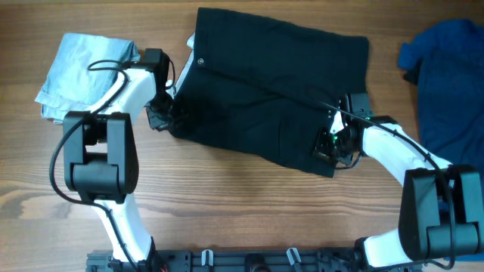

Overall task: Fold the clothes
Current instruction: 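Grasp the trousers' lower left and right edges with both grippers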

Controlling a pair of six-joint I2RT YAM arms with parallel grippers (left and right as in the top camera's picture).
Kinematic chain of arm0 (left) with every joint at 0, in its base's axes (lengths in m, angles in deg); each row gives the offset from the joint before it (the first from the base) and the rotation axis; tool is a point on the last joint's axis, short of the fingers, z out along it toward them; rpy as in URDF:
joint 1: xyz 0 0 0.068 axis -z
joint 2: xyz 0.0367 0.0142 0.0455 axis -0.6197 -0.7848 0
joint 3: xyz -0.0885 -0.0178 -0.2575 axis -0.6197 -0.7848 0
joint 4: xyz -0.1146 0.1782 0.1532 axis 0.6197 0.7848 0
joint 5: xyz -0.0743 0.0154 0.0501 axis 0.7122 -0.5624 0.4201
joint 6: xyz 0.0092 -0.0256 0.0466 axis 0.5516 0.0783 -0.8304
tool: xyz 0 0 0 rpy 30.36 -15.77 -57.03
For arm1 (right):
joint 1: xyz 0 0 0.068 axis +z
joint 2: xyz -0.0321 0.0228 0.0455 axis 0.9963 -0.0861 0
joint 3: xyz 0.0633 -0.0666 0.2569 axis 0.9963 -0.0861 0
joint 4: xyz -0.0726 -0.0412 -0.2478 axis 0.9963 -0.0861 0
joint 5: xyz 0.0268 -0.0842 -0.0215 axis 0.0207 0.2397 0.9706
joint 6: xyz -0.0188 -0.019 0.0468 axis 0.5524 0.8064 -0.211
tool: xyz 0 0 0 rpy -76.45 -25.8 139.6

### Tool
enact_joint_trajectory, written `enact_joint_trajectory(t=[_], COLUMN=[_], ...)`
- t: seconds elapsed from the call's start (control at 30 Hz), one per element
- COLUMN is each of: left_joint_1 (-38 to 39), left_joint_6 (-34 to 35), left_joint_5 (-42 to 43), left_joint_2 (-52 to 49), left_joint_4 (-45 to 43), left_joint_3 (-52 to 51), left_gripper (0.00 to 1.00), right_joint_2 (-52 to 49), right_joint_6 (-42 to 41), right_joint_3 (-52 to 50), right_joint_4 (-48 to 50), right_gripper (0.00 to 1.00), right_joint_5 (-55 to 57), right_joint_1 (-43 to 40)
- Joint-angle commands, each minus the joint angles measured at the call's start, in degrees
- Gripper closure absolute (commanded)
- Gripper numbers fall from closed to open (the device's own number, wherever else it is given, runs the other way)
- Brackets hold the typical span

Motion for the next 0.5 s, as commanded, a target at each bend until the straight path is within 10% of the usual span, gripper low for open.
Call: enact_joint_trajectory(t=[0.0,0.47], left_joint_1=[2.21,6.88], left_joint_6=[1.64,2.38], left_joint_5=[-2.49,-4.85], left_joint_2=[-4.76,2.05], left_joint_4=[3.52,7.26], left_joint_3=[-4.17,-7.08], left_gripper=[0.89,0.96], right_joint_2=[-1.18,-1.14], right_joint_6=[-0.63,0.04], right_joint_3=[-2.58,-2.58], right_joint_4=[-3.43,-8.96], right_gripper=[0.96,0.96], right_joint_5=[-1.64,2.89], right_joint_1=[0.22,-0.76])
